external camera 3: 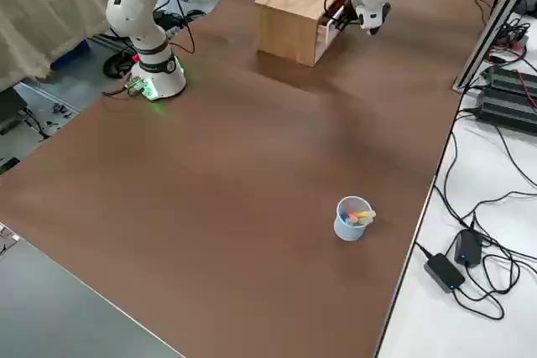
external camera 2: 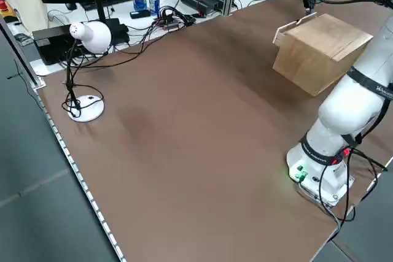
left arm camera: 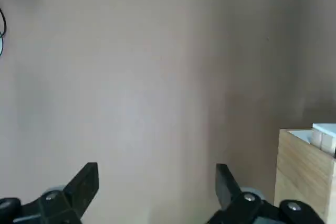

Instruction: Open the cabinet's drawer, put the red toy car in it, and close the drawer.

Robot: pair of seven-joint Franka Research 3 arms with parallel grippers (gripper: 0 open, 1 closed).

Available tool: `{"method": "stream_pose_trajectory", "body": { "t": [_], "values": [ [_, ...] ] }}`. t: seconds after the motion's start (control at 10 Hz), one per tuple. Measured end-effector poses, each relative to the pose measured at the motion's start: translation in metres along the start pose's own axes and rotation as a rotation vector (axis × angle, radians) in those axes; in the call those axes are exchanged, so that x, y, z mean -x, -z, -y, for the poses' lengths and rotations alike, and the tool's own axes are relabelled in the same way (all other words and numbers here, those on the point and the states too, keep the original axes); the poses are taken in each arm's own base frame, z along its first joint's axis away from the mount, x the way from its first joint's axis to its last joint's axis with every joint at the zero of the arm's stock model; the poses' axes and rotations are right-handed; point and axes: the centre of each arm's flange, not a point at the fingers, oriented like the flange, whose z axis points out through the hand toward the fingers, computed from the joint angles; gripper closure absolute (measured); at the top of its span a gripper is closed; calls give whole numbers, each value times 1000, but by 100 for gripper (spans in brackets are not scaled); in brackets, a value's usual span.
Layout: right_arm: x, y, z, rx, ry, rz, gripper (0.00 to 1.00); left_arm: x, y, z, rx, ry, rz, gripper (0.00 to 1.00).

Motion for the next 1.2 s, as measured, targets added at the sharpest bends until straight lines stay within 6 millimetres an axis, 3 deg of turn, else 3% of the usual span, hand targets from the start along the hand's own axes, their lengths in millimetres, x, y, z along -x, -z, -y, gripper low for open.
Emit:
{"method": "stream_pose_trajectory", "body": {
  "t": [0.2,0.8,1.0,1.2],
  "values": [
    [7,-15,3,22,-4,62,98,0,-1,0,0,-1,2,3],
    [12,-23,6,36,-5,95,97,-2,-4,-1,0,-2,9,3],
    [11,-20,5,46,-4,88,87,-2,-4,-1,0,-3,8,3],
    [5,9,-4,58,-10,12,57,-2,-4,-2,0,-5,8,3]
  ]
}}
